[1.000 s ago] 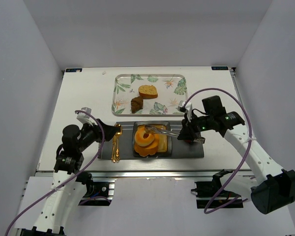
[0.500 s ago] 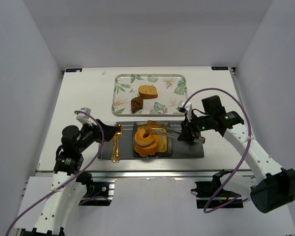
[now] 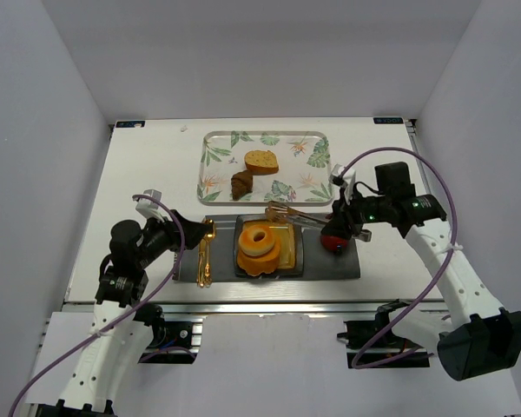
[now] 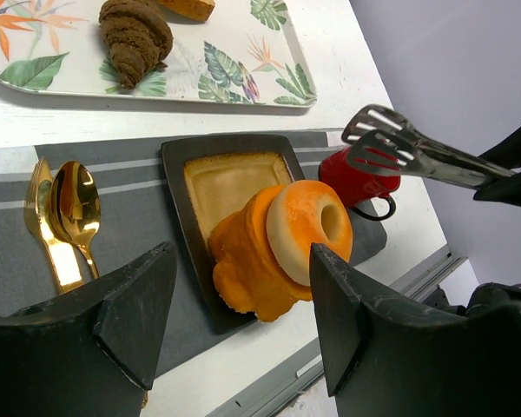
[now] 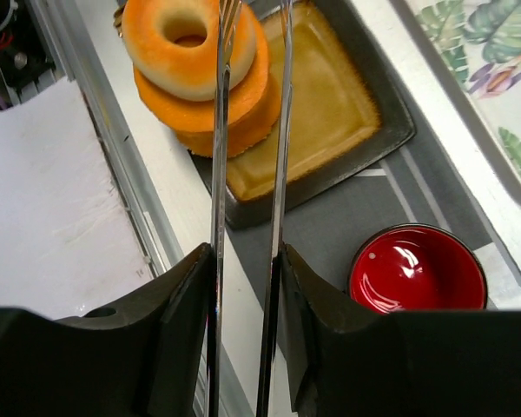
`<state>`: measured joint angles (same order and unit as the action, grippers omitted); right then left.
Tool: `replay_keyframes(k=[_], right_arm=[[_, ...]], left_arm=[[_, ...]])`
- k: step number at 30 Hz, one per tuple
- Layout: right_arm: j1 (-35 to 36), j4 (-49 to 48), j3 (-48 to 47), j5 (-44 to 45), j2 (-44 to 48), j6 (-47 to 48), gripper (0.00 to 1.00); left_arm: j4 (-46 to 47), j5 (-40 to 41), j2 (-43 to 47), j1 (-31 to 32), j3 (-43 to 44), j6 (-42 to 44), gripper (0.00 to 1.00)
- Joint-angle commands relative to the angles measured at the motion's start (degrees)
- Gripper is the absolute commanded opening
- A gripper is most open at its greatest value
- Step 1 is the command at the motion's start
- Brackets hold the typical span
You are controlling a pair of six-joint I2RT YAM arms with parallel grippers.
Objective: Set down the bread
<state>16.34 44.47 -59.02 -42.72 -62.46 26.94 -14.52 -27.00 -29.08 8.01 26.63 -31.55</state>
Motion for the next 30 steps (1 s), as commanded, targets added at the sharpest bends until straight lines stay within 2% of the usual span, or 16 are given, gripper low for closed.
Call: replay_keyframes(k=[1,3,6,9,10,13,16,23,26,30], right_arm=[[-1.74,-1.49,-2.94,-3.07,-0.12,-1.45,0.41],[-3.32,-2.80,-3.46,-3.25,-0.82,-3.02,0.40],[-9.64,-4.47,-4.69,-3.86,-3.36,-4.70,0.38],[-18.94,-8.42,-5.49,-1.24,-6.78,-5.76,0.35],[-23.24,-10.00,-4.79,1.65,-7.76,-6.19,0.35],[-30.11,-15.01,-3.47,9.98,-12.59,-5.67,0.33],[-34.34,-24.31,1.62,17.38,-15.23,-5.23,0.32],[-35.15,-40.15,12.26,27.24,-19.28,-4.52,0.34],[-35.06,-42.53,15.51,29.80,-20.95,-3.91,0.42],[-35.15,-42.97,18.23,31.38,-23.41,-0.84,0.63]], left_arm=[[1.34,-0.51,-0.10,0.16,2.02,0.17,0.72],[1.08,-0.42,-0.01,0.25,2.11,0.26,0.72],[0.90,-0.24,0.43,0.25,2.02,0.35,0.72],[1.16,-0.33,0.69,0.25,1.67,0.17,0.72],[1.25,-0.42,0.69,0.25,1.41,0.09,0.72],[1.69,-0.51,0.60,0.16,1.14,0.09,0.72],[2.31,-0.77,0.34,0.25,1.05,0.00,0.72],[1.70,-1.12,-1.15,0.25,2.10,0.70,0.72],[1.52,-0.86,-1.15,0.25,2.37,0.61,0.72],[1.69,-1.03,-1.15,0.25,2.11,0.35,0.72]])
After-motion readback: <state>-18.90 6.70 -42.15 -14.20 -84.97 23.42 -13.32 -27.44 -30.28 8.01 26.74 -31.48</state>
